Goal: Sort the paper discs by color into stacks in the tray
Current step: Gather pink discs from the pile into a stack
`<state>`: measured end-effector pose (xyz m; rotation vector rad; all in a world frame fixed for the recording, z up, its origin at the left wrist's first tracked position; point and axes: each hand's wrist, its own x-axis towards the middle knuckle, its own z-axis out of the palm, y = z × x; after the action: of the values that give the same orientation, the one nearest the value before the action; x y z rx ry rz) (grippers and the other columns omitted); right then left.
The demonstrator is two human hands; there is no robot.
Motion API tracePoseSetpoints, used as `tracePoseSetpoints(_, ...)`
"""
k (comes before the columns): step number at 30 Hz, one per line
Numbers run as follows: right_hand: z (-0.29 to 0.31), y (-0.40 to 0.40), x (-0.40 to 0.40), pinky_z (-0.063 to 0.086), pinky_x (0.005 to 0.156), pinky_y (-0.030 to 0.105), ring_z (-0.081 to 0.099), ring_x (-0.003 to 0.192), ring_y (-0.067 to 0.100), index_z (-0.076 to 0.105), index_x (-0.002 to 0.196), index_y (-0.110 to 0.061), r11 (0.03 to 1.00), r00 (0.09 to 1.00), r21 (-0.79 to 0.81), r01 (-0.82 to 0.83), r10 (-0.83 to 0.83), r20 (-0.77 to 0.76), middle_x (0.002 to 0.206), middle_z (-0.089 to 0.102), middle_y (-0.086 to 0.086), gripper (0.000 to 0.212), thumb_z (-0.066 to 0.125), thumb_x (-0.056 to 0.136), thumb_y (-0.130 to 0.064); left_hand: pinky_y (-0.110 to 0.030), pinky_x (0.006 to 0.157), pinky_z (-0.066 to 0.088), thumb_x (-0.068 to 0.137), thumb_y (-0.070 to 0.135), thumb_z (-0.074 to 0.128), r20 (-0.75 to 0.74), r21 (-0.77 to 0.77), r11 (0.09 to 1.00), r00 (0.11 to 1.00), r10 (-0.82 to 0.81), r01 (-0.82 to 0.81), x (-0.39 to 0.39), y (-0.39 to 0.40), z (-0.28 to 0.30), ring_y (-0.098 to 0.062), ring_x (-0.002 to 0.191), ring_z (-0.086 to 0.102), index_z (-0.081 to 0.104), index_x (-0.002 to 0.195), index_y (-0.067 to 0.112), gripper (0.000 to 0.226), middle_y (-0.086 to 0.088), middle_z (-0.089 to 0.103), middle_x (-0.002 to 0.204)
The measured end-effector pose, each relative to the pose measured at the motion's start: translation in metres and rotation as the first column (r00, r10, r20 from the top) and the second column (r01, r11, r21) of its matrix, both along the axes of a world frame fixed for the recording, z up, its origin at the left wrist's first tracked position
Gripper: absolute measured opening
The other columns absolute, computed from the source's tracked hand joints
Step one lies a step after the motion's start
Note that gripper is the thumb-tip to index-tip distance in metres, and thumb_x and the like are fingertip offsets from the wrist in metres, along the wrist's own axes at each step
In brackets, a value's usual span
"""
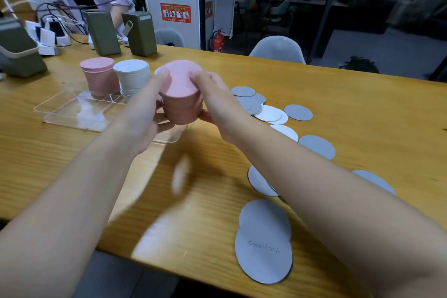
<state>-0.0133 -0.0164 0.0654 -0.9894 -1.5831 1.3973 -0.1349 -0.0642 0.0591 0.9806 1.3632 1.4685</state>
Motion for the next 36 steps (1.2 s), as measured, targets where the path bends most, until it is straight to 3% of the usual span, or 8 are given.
tracePoseSetpoints(4,0.013,-0.002,-0.030,0.050,0.093,0.043,0.058,0.098,0.018,0.053,0.122,-0.020,0.998,0.998,-0.061,-0.015,0.019,0.068,0.107,0.061,0.001,0.056,0.035,0.089,-0.061,-0.032,0.075,0.038,0.082,0.064,0.032,-0.130,-0.018,0.994,0.986,0.105,-0.108,-0.022,0.008,0.000,-0.017,0.107,0.057,0.051,0.130,0.035,0.059,0.007,0.060,0.125)
tracePoseSetpoints(8,0.017,-0.007,-0.055,0.041,0.103,0.041,0.054,0.112,0.025,0.051,0.126,-0.016,0.996,0.985,-0.070,-0.047,0.058,0.161,0.120,0.059,0.007,0.061,0.015,0.097,-0.055,-0.033,0.070,0.048,0.092,0.052,0.033,-0.079,-0.034,0.976,0.974,0.214,-0.217,-0.043,0.008,0.003,-0.014,0.097,0.063,0.053,0.127,0.029,0.046,0.003,0.064,0.117)
tracePoseSetpoints(11,0.013,-0.010,-0.069,0.041,0.103,0.040,0.051,0.103,0.019,0.052,0.114,-0.019,0.995,0.995,-0.057,-0.078,0.081,0.055,0.096,0.058,-0.001,0.041,0.020,0.101,-0.041,-0.031,0.067,0.047,0.090,0.049,0.035,-0.099,-0.041,0.967,0.964,0.246,-0.251,-0.063,0.007,0.007,-0.014,0.091,0.062,0.054,0.127,0.027,0.047,0.002,0.064,0.108)
tracePoseSetpoints(15,0.001,-0.017,-0.112,0.040,0.103,0.047,0.051,0.120,0.024,0.048,0.131,-0.026,0.998,0.996,-0.018,-0.067,0.067,0.050,0.132,0.054,0.004,0.066,0.028,0.083,-0.067,-0.033,0.077,0.047,0.092,0.052,0.036,-0.093,-0.058,0.969,0.968,0.234,-0.240,-0.088,0.003,0.009,-0.013,0.096,0.059,0.056,0.122,0.027,0.044,0.006,0.062,0.097)
tracePoseSetpoints(20,-0.013,-0.014,-0.147,0.042,0.100,0.048,0.055,0.115,0.023,0.046,0.131,-0.028,0.998,0.997,0.013,-0.060,0.061,-0.037,0.128,0.058,0.003,0.080,0.032,0.067,-0.073,-0.030,0.077,0.049,0.094,0.055,0.037,-0.055,-0.038,0.956,0.956,0.288,-0.290,-0.110,-0.001,0.010,-0.010,0.102,0.059,0.058,0.107,0.032,0.035,0.011,0.061,0.107)
tracePoseSetpoints(26,-0.017,-0.006,-0.182,0.042,0.101,0.050,0.053,0.120,0.023,0.044,0.135,-0.030,0.994,0.991,0.014,-0.112,0.113,-0.065,0.134,0.054,0.002,0.093,0.036,0.057,-0.080,-0.032,0.088,0.050,0.091,0.066,0.030,-0.016,-0.061,0.923,0.925,0.379,-0.380,-0.134,0.001,0.010,-0.010,0.106,0.061,0.058,0.124,0.031,0.056,0.011,0.064,0.117)
tracePoseSetpoints(31,-0.010,0.003,-0.201,0.044,0.100,0.049,0.054,0.117,0.026,0.047,0.132,-0.025,0.989,0.986,0.040,-0.144,0.146,-0.075,0.131,0.055,0.005,0.065,0.042,0.080,-0.063,-0.028,0.074,0.053,0.092,0.064,0.029,0.029,-0.049,0.891,0.891,0.453,-0.451,-0.151,0.002,0.014,-0.007,0.095,0.065,0.059,0.120,0.031,0.052,0.011,0.067,0.106)
tracePoseSetpoints(36,-0.007,0.017,-0.219,0.040,0.103,0.048,0.047,0.123,0.026,0.040,0.137,-0.021,0.982,0.982,-0.014,-0.187,0.187,-0.032,0.138,0.046,0.004,0.056,0.042,0.091,-0.053,-0.032,0.081,0.053,0.093,0.062,0.030,0.056,-0.060,0.867,0.866,0.498,-0.495,-0.168,0.007,0.013,-0.007,0.093,0.066,0.059,0.108,0.033,0.044,0.013,0.067,0.102)
